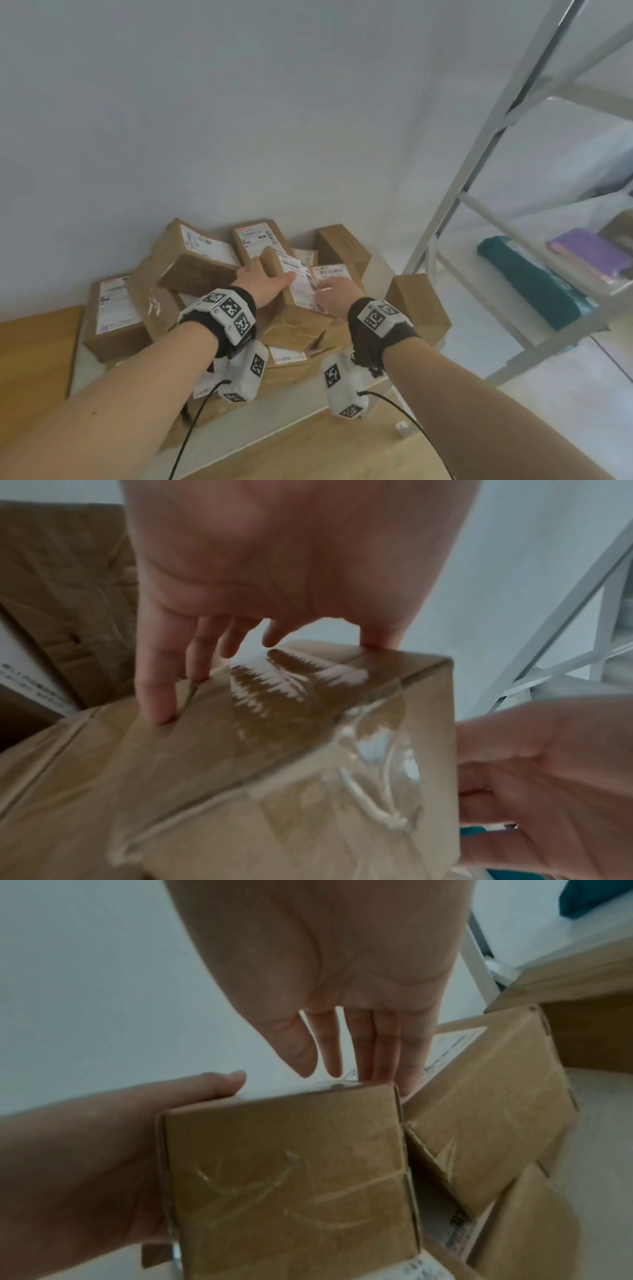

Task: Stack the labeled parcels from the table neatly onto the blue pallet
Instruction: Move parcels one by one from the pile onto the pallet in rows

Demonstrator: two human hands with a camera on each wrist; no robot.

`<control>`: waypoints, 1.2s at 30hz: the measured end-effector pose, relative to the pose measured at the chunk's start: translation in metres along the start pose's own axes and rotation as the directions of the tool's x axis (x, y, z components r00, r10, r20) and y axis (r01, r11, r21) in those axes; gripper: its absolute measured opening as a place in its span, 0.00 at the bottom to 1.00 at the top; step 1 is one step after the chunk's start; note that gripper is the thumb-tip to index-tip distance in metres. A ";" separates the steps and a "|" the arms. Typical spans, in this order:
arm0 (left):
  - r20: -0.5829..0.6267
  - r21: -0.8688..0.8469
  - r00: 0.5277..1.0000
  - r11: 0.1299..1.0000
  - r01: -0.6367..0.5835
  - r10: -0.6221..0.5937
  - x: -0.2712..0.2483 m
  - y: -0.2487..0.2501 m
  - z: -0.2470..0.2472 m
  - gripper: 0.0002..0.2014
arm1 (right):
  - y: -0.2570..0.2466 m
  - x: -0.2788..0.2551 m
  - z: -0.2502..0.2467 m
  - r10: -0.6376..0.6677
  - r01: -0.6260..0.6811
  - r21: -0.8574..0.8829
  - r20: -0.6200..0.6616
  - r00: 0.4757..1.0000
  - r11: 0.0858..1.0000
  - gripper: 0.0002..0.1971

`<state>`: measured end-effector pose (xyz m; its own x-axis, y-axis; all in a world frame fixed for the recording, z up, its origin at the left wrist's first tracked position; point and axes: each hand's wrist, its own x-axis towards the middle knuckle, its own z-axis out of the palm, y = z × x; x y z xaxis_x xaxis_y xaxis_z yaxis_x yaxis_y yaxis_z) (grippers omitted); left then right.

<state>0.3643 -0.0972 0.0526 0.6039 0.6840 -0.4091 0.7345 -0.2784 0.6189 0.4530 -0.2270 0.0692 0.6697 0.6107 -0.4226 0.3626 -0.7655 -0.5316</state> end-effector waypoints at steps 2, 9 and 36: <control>-0.021 -0.010 1.000 1.000 0.007 -0.008 -0.002 0.001 0.000 0.46 | 0.002 0.004 -0.001 0.020 -0.020 0.091 0.001 1.000 0.996 0.20; -0.017 -0.068 0.999 0.997 -0.044 0.043 -0.014 0.009 -0.005 0.31 | 0.000 0.004 -0.004 0.060 -0.055 0.298 -0.007 0.998 0.953 0.18; -0.546 -0.181 0.834 0.960 -0.212 0.081 -0.126 -0.008 -0.030 0.15 | -0.028 -0.048 -0.003 -0.211 0.050 0.797 0.099 0.972 0.603 0.17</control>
<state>0.2733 -0.1612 0.1191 0.3944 0.9159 0.0752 0.5212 -0.2903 0.8025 0.4121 -0.2355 0.1064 0.5103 0.7756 -0.3715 -0.2646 -0.2694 -0.9260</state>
